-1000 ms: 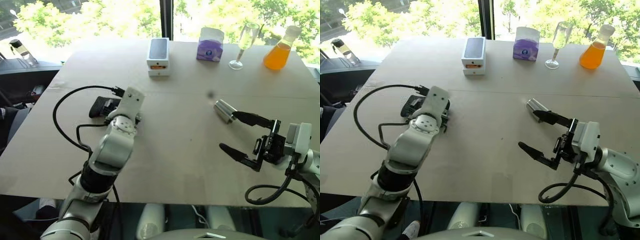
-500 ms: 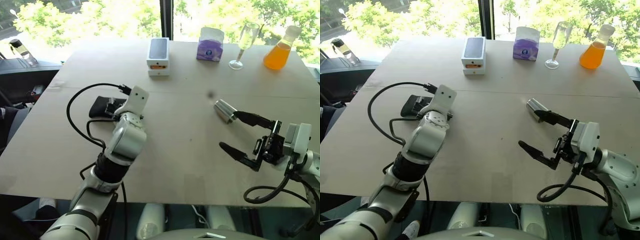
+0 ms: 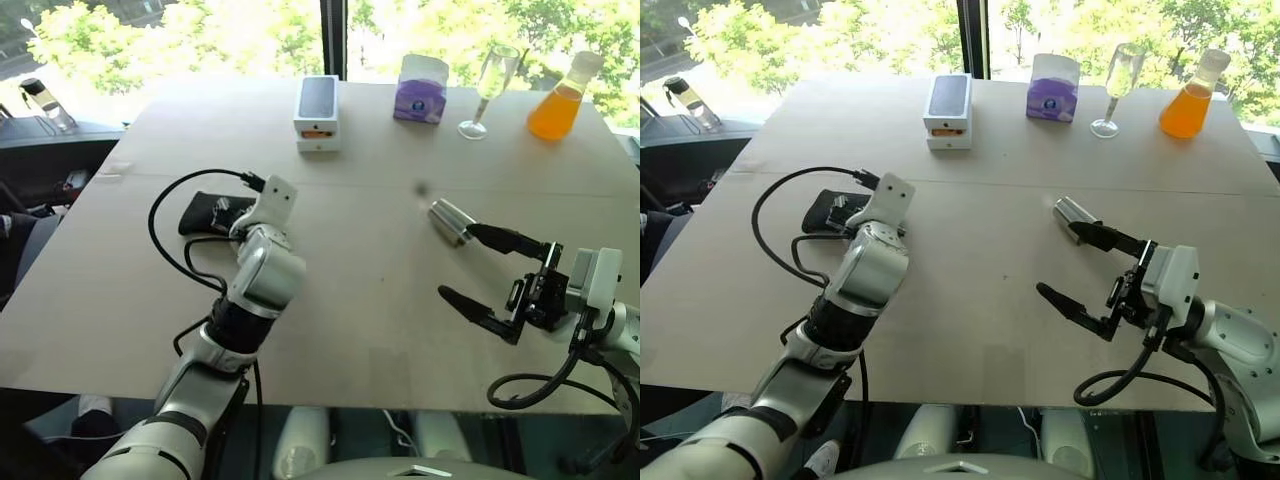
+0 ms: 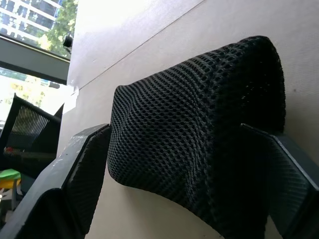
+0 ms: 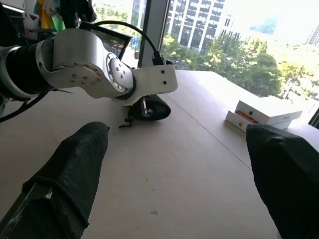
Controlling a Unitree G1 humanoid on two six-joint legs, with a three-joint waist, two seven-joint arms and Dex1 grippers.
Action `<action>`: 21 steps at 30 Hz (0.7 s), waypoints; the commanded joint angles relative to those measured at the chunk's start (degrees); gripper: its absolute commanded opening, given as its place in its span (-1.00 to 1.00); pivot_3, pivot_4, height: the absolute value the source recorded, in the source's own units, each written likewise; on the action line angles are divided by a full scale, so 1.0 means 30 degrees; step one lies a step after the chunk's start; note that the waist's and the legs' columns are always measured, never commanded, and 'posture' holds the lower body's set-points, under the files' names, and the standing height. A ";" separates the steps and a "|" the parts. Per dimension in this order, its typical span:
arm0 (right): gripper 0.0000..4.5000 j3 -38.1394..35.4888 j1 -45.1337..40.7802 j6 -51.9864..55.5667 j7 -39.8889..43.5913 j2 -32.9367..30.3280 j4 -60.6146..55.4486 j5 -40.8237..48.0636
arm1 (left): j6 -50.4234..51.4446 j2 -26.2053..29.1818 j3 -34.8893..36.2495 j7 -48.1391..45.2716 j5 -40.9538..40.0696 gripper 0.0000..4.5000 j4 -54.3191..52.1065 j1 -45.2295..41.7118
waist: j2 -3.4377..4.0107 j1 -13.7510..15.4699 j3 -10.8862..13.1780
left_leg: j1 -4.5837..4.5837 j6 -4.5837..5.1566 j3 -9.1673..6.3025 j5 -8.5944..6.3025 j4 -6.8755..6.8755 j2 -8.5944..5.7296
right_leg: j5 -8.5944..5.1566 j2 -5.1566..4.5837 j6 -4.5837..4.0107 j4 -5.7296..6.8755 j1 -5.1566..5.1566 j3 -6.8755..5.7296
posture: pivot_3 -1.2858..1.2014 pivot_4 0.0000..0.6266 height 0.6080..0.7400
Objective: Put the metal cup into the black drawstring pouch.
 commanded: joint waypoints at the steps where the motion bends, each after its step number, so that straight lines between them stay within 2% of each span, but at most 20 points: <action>1: 1.00 0.0005 -0.0284 -0.0055 -0.0303 0.0005 -0.0584 0.0010 | -0.0225 -0.0250 0.0104 0.0403 0.0870 0.90 0.0265 -0.0785 | 0.0000 -0.0013 0.0000 | 0.0000 0.0001 0.0002 -0.0001 0.0000 -0.0002 | 0.0000 -0.0001 0.0000 0.0000 0.0000 0.0003 | 0.03 -0.52 0.96; 11: 1.00 0.0129 -0.0231 -0.0211 -0.0368 -0.0055 -0.0581 -0.0242 | 0.0444 -0.0781 0.0591 0.0369 0.1176 0.90 0.0952 -0.1207 | -0.0001 -0.0056 0.0000 | -0.0003 -0.0001 0.0002 0.0001 0.0001 -0.0001 | 0.0001 -0.0001 0.0001 0.0003 -0.0003 0.0002 | 0.03 -0.52 0.96; 14: 1.00 0.0228 -0.0205 -0.0163 -0.0462 -0.0024 -0.0717 -0.0330 | 0.0413 -0.0784 0.0632 0.0350 0.1287 0.53 0.0939 -0.1176 | -0.0001 -0.0074 0.0000 | -0.0002 -0.0002 0.0003 0.0001 0.0001 0.0000 | 0.0000 -0.0001 0.0001 0.0003 -0.0004 0.0003 | 0.03 -0.52 0.96; 19: 1.00 0.0302 -0.0301 -0.0063 -0.0580 -0.0021 -0.0770 -0.0344 | 0.0873 -0.0596 0.0766 0.0068 0.1282 -0.56 0.0619 -0.0981 | 0.0000 -0.0076 0.0000 | -0.0002 -0.0001 0.0003 0.0001 0.0001 0.0000 | 0.0001 -0.0001 0.0001 0.0003 -0.0004 0.0003 | 0.03 -0.52 0.96; 21: 1.00 0.0351 -0.0366 -0.0052 -0.0580 -0.0025 -0.0713 -0.0384 | 0.0939 -0.0539 0.0806 0.0006 0.1288 -0.77 0.0648 -0.0934 | 0.0000 -0.0077 0.0000 | -0.0002 -0.0002 0.0003 0.0001 0.0001 0.0000 | 0.0000 -0.0001 0.0001 0.0003 -0.0003 0.0003 | 0.03 -0.52 0.96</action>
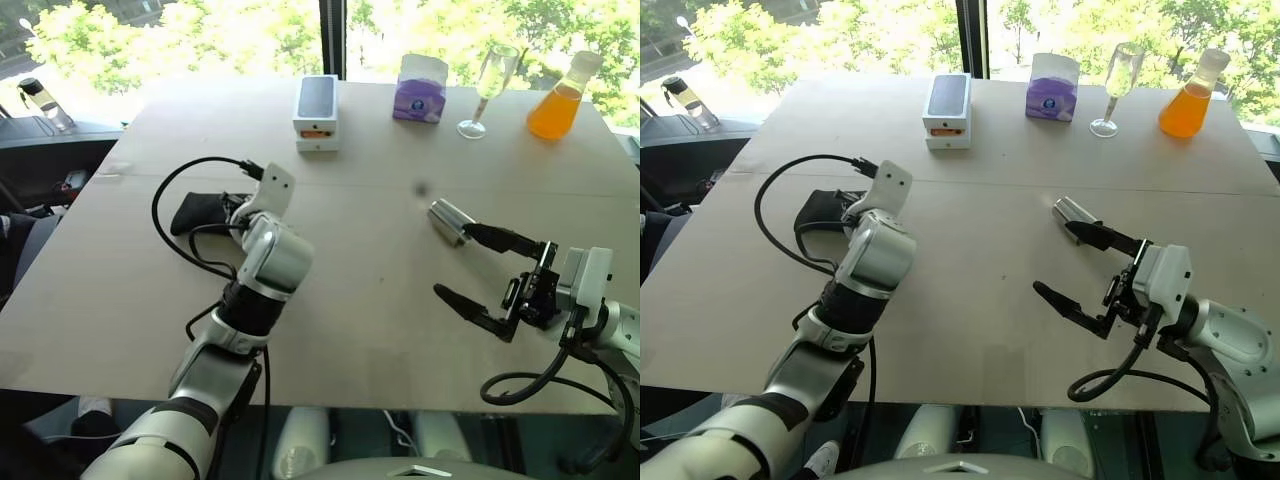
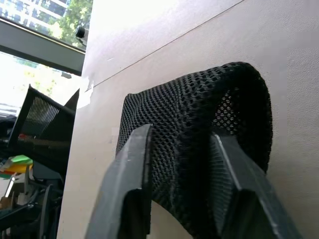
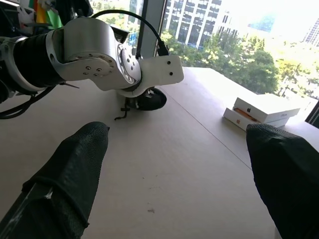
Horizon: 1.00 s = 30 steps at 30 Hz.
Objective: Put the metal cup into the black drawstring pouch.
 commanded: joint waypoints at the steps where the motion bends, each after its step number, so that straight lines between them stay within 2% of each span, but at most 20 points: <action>1: 1.00 -0.0010 -0.0217 -0.0056 -0.0170 -0.0023 -0.0685 0.0111 | 0.0301 0.0204 0.0197 -0.0025 0.0420 -0.97 -0.0496 -0.0087 | 0.0000 0.0000 0.0000 | 0.0000 0.0000 0.0000 0.0000 0.0000 0.0000 | 0.0000 0.0000 0.0000 0.0000 0.0000 -0.0001 | 0.03 -0.52 0.96; 8: 1.00 0.0344 -0.0158 0.0061 -0.0487 0.0039 -0.0603 -0.0311 | 0.0443 0.0611 0.0912 -0.0709 0.0098 -0.99 -0.0909 0.0168 | 0.0000 -0.0031 0.0000 | 0.0000 0.0000 0.0000 0.0000 0.0001 0.0000 | 0.0000 0.0000 0.0000 0.0001 0.0000 -0.0001 | 0.03 -0.52 0.96; 14: 1.00 0.0521 -0.1174 0.2823 -0.3911 0.0509 -0.0866 -0.0784 | -0.0670 0.1006 0.3079 -0.3243 -0.1748 -0.99 -0.3583 0.0858 | 0.0000 -0.0055 0.0000 | -0.0004 -0.0006 0.0013 0.0004 0.0007 0.0009 | 0.0001 -0.0011 -0.0003 0.0024 -0.0022 0.0009 | 0.03 -0.52 0.96; 18: 1.00 0.1122 -0.1538 1.0931 -0.7810 -0.0705 -0.1670 0.0160 | -0.0469 0.0391 0.5568 -0.7423 -0.5675 -0.99 -0.5237 0.0715 | 0.0002 0.0014 -0.0001 | -0.0019 -0.0014 0.0000 0.0009 0.0017 0.0006 | 0.0003 -0.0030 -0.0007 0.0037 -0.0024 -0.0009 | 0.03 -0.52 0.96; 21: 1.00 0.0880 -0.1860 1.4036 -0.9219 -0.0384 -0.1603 0.1495 | 0.0528 -0.0684 0.7559 -0.9139 -0.7795 -0.99 -0.5082 0.0020 | -0.0001 0.0038 -0.0003 | -0.0028 -0.0014 -0.0006 0.0008 0.0031 0.0003 | 0.0004 -0.0041 -0.0008 0.0037 -0.0021 -0.0016 | 0.03 -0.52 0.96; 25: 1.00 0.0408 -0.2448 1.5881 -1.1760 0.1751 -0.0666 0.1877 | 0.0855 -0.1323 0.9494 -1.1228 -1.0531 -0.99 -0.4320 0.0040 | 0.0002 -0.0124 -0.0004 | -0.0027 -0.0014 -0.0025 0.0009 0.0036 0.0000 | 0.0002 -0.0014 -0.0007 0.0046 -0.0023 -0.0027 | 0.03 -0.52 0.96; 30: 1.00 -0.0169 -0.4078 1.6323 -1.3849 0.4023 0.0825 0.1521 | 0.0885 -0.1152 1.0632 -1.1560 -1.1830 -0.99 -0.2827 -0.0292 | 0.0001 -0.0134 -0.0005 | -0.0013 -0.0012 0.0010 0.0009 0.0038 -0.0007 | 0.0003 -0.0004 -0.0004 0.0081 -0.0041 0.0015 | 0.03 -0.52 0.96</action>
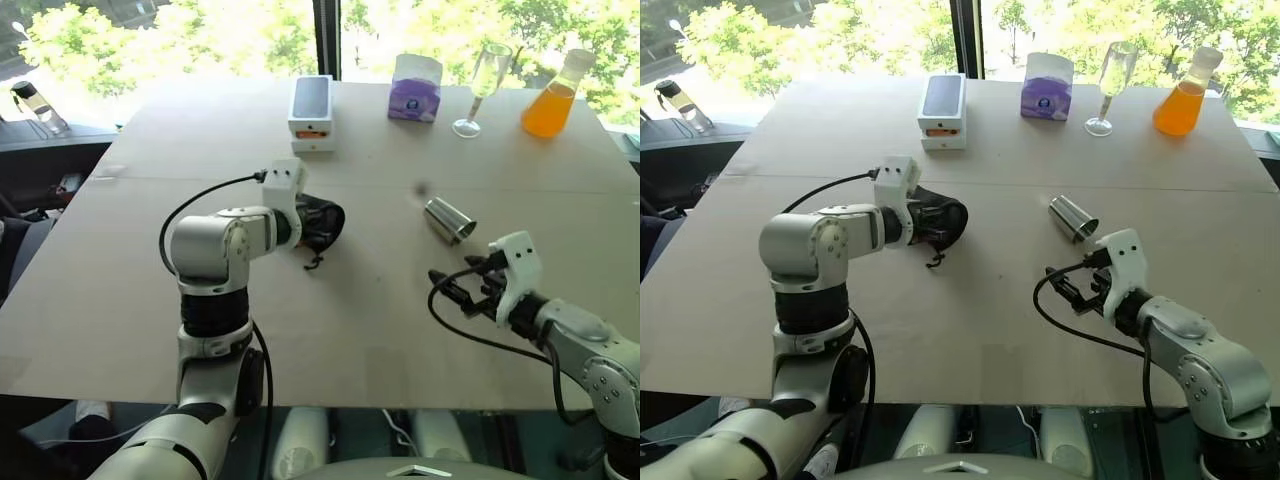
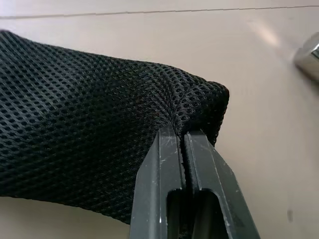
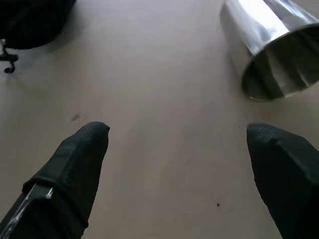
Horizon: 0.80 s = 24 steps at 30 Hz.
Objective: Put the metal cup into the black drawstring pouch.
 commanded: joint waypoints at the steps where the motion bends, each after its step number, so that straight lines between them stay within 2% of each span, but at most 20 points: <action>1: 1.00 -0.0615 -0.1330 -0.0026 -0.1099 0.0860 0.0357 -0.0203 | 0.0182 0.0282 0.0902 -0.0399 -0.1056 -0.99 0.0701 -0.0809 | 0.0001 0.0003 0.0000 | 0.0000 -0.0001 0.0000 0.0000 0.0000 0.0001 | 0.0000 0.0004 0.0000 0.0001 0.0001 -0.0002 | 0.03 -0.52 0.96; 10: 1.00 0.0013 -0.4532 -0.0075 -0.2436 0.3053 0.2051 -0.1022 | 0.1634 -0.0295 0.2619 -0.0899 -0.3383 -0.99 0.2845 -0.2034 | -0.0001 -0.0004 0.0000 | -0.0022 0.0001 -0.0006 0.0000 -0.0003 -0.0006 | 0.0001 0.0003 -0.0001 -0.0014 -0.0014 -0.0006 | 0.03 -0.52 0.96; 24: 1.00 -0.0427 -0.5222 -0.0339 -0.3157 0.4731 0.2844 -0.1756 | 0.1711 -0.2324 0.4248 0.1662 -0.6662 -0.99 0.4937 -0.1601 | 0.0001 -0.0022 0.0000 | -0.0027 -0.0001 -0.0008 0.0001 -0.0011 -0.0002 | 0.0003 0.0004 -0.0002 -0.0021 -0.0018 -0.0008 | 0.03 -0.52 0.96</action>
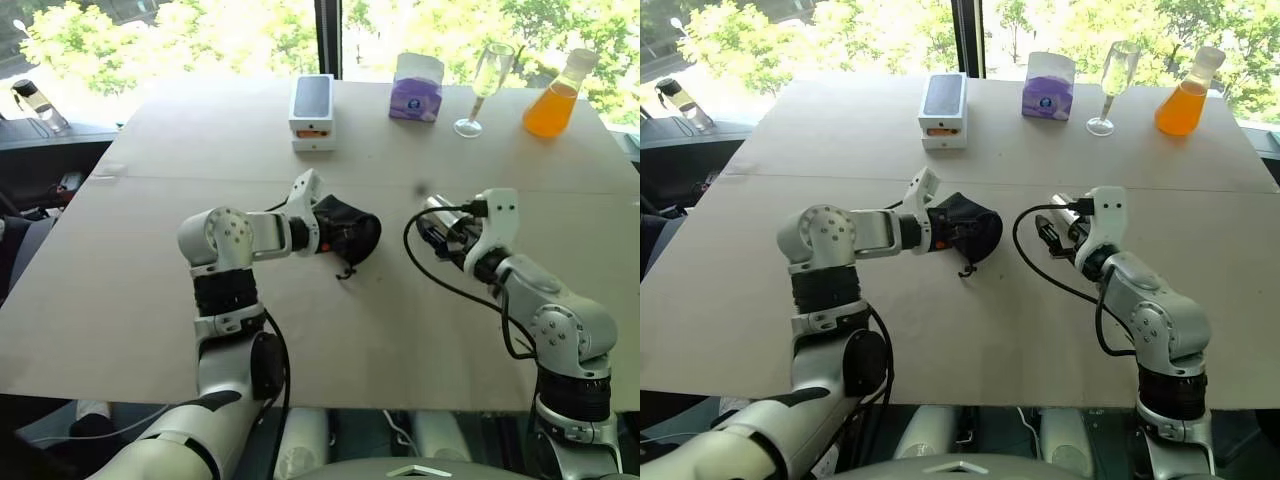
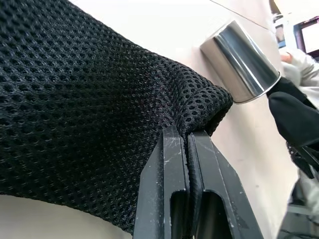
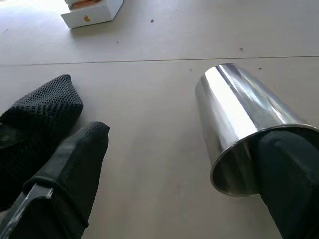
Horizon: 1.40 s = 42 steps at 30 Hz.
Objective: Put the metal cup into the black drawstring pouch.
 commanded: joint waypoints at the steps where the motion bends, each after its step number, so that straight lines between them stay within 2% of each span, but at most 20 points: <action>1: 1.00 -0.0561 -0.0375 -0.0539 -0.0173 0.0336 -0.0036 -0.0007 | 0.0032 -0.0192 0.0309 0.0721 -0.0752 -0.99 -0.0045 0.0006 | 0.0000 -0.0005 0.0000 | -0.0002 0.0000 0.0000 0.0000 0.0000 0.0000 | 0.0000 0.0000 0.0000 0.0000 -0.0001 -0.0001 | 0.03 -0.52 0.96; 3: 1.00 -0.0674 -0.0483 -0.1144 -0.0126 0.0675 0.0375 -0.0132 | 0.0032 -0.0345 0.0365 0.1095 -0.0856 -0.99 0.0026 0.0117 | 0.0000 -0.0001 0.0000 | -0.0001 0.0000 0.0002 0.0000 -0.0003 -0.0001 | 0.0000 -0.0001 0.0000 -0.0002 -0.0001 0.0000 | 0.03 -0.52 0.96; 6: 0.64 -0.0824 -0.0501 -0.1833 -0.0010 0.0958 0.0843 -0.0331 | 0.0032 -0.0493 0.0461 0.1578 -0.1223 -1.00 -0.0087 0.0226 | 0.0001 0.0000 0.0000 | 0.0000 0.0000 0.0004 0.0000 -0.0003 -0.0002 | 0.0001 0.0000 0.0000 -0.0002 -0.0001 0.0001 | 0.03 -0.52 0.96; 13: -0.87 -0.1033 -0.0418 -0.2726 0.0424 0.1109 0.1512 -0.0410 | 0.0032 -0.0739 0.0687 0.2708 -0.2194 -1.00 -0.0202 0.0431 | 0.0001 -0.0006 0.0000 | -0.0002 -0.0001 0.0003 0.0000 -0.0005 -0.0001 | 0.0001 -0.0001 -0.0001 -0.0005 -0.0002 0.0001 | 0.03 -0.52 0.96; 14: -0.97 -0.1031 -0.0312 -0.2860 0.0694 0.1044 0.1468 -0.0322 | 0.0032 -0.0840 0.0796 0.2872 -0.2258 -1.00 -0.0088 0.0353 | 0.0001 -0.0002 0.0000 | -0.0002 -0.0001 0.0002 0.0000 -0.0006 -0.0001 | 0.0001 -0.0001 -0.0001 -0.0005 -0.0002 -0.0001 | 0.03 -0.52 0.96; 16: -0.97 -0.1033 -0.0116 -0.3083 0.1248 0.0948 0.1237 -0.0081 | 0.0032 -0.0939 0.0893 0.3120 -0.2413 -1.00 0.0051 0.0263 | 0.0001 0.0000 0.0000 | -0.0002 -0.0001 -0.0001 0.0000 -0.0008 -0.0001 | 0.0001 -0.0001 -0.0001 -0.0006 -0.0002 -0.0002 | 0.03 -0.52 0.96; 20: -0.97 -0.1775 0.2153 -0.2222 0.4011 0.0046 -0.2272 0.3468 | 0.0032 -0.1179 0.1035 0.3437 -0.2779 -1.00 0.0539 -0.0012 | 0.0002 0.0075 0.0000 | -0.0010 -0.0001 -0.0017 0.0000 -0.0028 -0.0004 | 0.0000 -0.0002 -0.0001 -0.0026 0.0000 -0.0016 | 0.03 -0.52 0.96; 27: -0.97 -0.2418 0.5221 -0.1394 0.4843 -0.0921 -0.4731 0.8514 | 0.0032 -0.1043 0.1231 0.3874 -0.3566 -1.00 0.1802 -0.0654 | 0.0001 -0.0030 0.0000 | 0.0003 0.0001 -0.0010 -0.0001 -0.0042 -0.0005 | 0.0000 0.0001 0.0001 -0.0044 0.0010 -0.0015 | 0.03 -0.52 0.96; 33: -0.97 -0.0277 0.5772 -0.1984 0.5480 -0.0511 -0.3698 0.8505 | 0.0032 -0.0691 0.0639 0.3799 -0.4802 -1.00 0.2032 -0.0735 | 0.0001 -0.0028 0.0000 | 0.0015 -0.0001 -0.0010 0.0000 -0.0041 0.0000 | -0.0001 0.0012 -0.0001 -0.0022 0.0010 -0.0007 | 0.03 -0.52 0.96; 39: -0.97 0.0577 0.5802 -0.2534 0.6280 0.0017 -0.2296 0.8808 | 0.0032 -0.0380 0.0363 0.4163 -0.6249 -1.00 0.1964 -0.0556 | 0.0000 0.0046 0.0000 | 0.0004 0.0000 -0.0012 -0.0001 -0.0039 -0.0006 | 0.0000 0.0003 0.0000 -0.0030 0.0008 -0.0009 | 0.03 -0.52 0.96; 42: -0.97 0.1237 0.5979 -0.2893 0.6819 -0.0138 -0.1382 0.7914 | 0.0032 -0.0415 0.0327 0.4521 -0.7101 -1.00 0.1886 -0.0378 | 0.0000 0.0037 0.0000 | 0.0005 0.0000 -0.0017 -0.0001 -0.0039 -0.0006 | 0.0000 0.0002 0.0001 -0.0034 0.0011 -0.0013 | 0.03 -0.52 0.96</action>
